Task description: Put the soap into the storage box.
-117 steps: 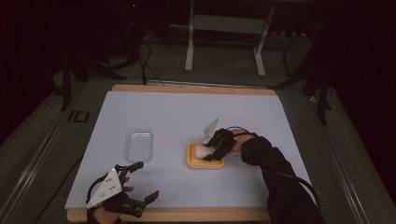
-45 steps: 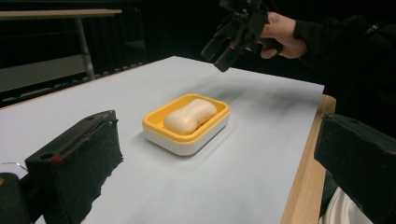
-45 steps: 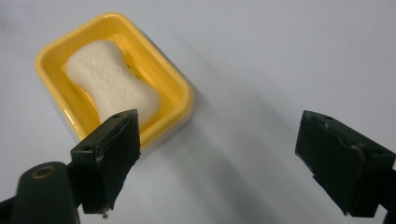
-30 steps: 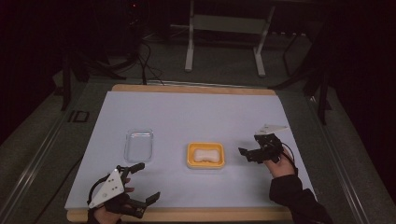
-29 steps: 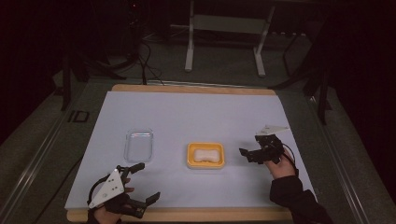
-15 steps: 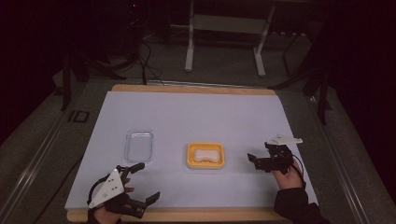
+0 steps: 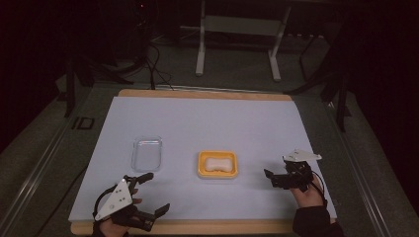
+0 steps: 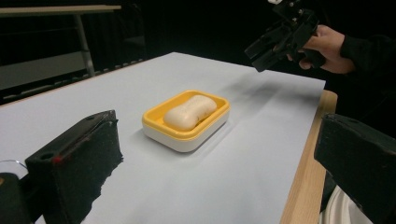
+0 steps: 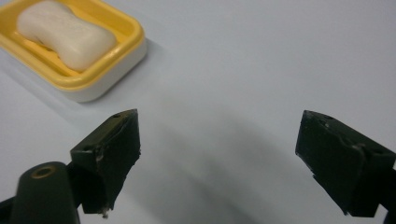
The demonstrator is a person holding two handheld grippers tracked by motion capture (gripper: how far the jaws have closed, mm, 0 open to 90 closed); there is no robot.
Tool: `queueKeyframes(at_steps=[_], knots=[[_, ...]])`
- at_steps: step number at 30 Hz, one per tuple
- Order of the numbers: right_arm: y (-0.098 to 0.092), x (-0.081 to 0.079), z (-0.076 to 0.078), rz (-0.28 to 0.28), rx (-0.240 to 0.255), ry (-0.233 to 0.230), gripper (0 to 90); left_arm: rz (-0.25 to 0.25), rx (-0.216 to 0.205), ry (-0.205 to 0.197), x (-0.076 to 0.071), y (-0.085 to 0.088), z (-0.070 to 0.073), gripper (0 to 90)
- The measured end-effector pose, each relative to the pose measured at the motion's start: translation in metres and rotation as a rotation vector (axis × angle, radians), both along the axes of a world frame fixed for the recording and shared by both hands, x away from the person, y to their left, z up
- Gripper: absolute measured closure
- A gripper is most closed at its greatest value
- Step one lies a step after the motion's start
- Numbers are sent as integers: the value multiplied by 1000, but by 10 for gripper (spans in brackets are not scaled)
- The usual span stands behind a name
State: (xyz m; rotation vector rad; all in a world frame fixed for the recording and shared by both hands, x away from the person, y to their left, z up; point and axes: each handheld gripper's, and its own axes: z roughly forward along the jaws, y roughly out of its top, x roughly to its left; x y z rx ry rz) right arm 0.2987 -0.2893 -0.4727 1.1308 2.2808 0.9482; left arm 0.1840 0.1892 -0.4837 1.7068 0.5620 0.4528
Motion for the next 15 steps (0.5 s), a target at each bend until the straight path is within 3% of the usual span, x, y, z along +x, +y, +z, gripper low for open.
queueKeyframes(at_steps=[3,15], knots=[[-5,-1,0,-15,21,13,136,-3,-1,1,0,0,0,7],[-4,1,-4,-5,21,20,137,-6,4,1,0,-2,0,7]])
